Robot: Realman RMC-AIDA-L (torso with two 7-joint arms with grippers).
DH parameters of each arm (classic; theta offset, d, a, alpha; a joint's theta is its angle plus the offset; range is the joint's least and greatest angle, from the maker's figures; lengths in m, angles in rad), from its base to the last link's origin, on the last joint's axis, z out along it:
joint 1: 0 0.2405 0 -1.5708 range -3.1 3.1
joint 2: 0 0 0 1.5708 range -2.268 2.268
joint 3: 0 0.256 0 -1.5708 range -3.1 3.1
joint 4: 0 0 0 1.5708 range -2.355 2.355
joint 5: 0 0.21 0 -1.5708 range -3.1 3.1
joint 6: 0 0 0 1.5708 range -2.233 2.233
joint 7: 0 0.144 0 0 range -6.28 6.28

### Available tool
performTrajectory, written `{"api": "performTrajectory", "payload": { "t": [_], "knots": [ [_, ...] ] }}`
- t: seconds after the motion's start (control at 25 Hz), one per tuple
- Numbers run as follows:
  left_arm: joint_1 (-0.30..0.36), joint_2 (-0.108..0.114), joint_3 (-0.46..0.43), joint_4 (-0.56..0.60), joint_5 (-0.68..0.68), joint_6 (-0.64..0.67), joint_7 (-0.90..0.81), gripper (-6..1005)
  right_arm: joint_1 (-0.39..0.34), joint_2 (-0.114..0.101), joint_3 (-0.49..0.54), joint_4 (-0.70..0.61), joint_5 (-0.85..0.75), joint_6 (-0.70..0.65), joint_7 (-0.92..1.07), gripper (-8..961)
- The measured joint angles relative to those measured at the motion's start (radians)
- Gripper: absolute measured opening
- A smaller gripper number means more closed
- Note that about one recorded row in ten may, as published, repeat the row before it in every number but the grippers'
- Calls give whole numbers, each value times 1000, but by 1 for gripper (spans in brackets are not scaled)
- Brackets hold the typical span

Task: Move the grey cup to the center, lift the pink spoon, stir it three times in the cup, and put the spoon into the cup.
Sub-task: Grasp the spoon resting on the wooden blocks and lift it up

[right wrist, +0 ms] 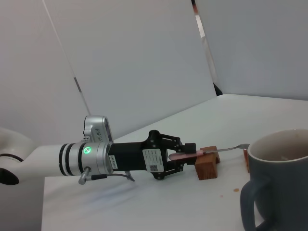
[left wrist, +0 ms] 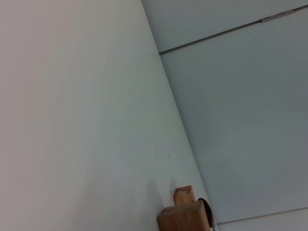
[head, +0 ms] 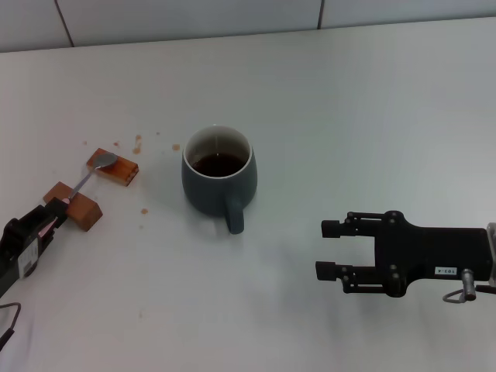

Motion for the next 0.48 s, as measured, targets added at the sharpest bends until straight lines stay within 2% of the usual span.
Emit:
{"api": "performTrajectory", "payload": {
  "t": [0.28,0.48],
  "knots": [
    [-7,0,19,0,0,-1,14,251,0,0,0,0,0,0,6,701],
    [-8,0,26,0,0,1,17,177,0,0,0,0,-1,0,9,701]
  ]
}}
